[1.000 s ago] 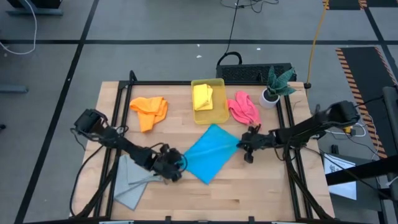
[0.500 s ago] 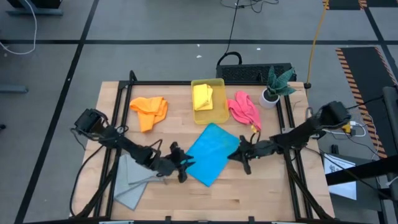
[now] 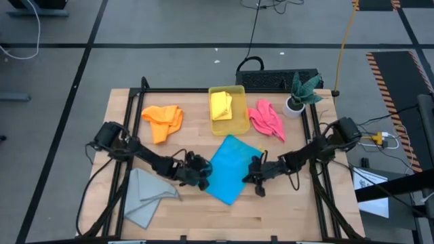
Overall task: Fold microfiber towels
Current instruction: Fold the blue microfiber towel
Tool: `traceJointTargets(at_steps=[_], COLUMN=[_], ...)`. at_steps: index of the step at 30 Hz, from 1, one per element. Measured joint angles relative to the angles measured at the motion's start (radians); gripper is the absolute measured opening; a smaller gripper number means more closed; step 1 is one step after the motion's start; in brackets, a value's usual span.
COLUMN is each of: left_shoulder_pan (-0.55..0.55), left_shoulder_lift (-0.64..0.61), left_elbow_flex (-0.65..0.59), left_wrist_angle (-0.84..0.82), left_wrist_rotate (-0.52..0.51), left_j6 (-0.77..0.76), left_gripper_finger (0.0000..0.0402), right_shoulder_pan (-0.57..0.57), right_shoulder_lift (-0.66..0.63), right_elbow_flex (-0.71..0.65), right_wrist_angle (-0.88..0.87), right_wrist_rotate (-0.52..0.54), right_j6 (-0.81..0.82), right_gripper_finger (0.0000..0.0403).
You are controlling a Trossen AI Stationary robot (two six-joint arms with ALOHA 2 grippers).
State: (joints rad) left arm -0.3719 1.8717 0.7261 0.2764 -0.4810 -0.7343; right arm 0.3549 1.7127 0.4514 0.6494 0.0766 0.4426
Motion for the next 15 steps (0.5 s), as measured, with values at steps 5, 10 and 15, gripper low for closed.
traceJointTargets(at_steps=[5, 10, 15], left_shoulder_pan=[-0.12, -0.223, -0.209], left_shoulder_lift=[0.014, 0.015, 0.018], left_elbow_flex=[-0.004, 0.006, 0.044], left_wrist_angle=[0.127, 0.416, 0.372], left_wrist_rotate=[0.013, -0.073, -0.173], left_j6=[-0.15, 0.001, 0.13], left_gripper_finger=[0.0117, 0.0117, 0.0117], right_shoulder_pan=[-0.002, 0.017, 0.057], right_shoulder_lift=[-0.132, -0.251, -0.253], right_elbow_flex=[-0.054, -0.063, -0.065], right_wrist_angle=[-0.097, 0.041, 0.165], right_wrist_rotate=[0.024, 0.081, 0.079], right_j6=[-0.077, -0.1, -0.156], right_gripper_finger=[0.0, 0.0, 0.0])
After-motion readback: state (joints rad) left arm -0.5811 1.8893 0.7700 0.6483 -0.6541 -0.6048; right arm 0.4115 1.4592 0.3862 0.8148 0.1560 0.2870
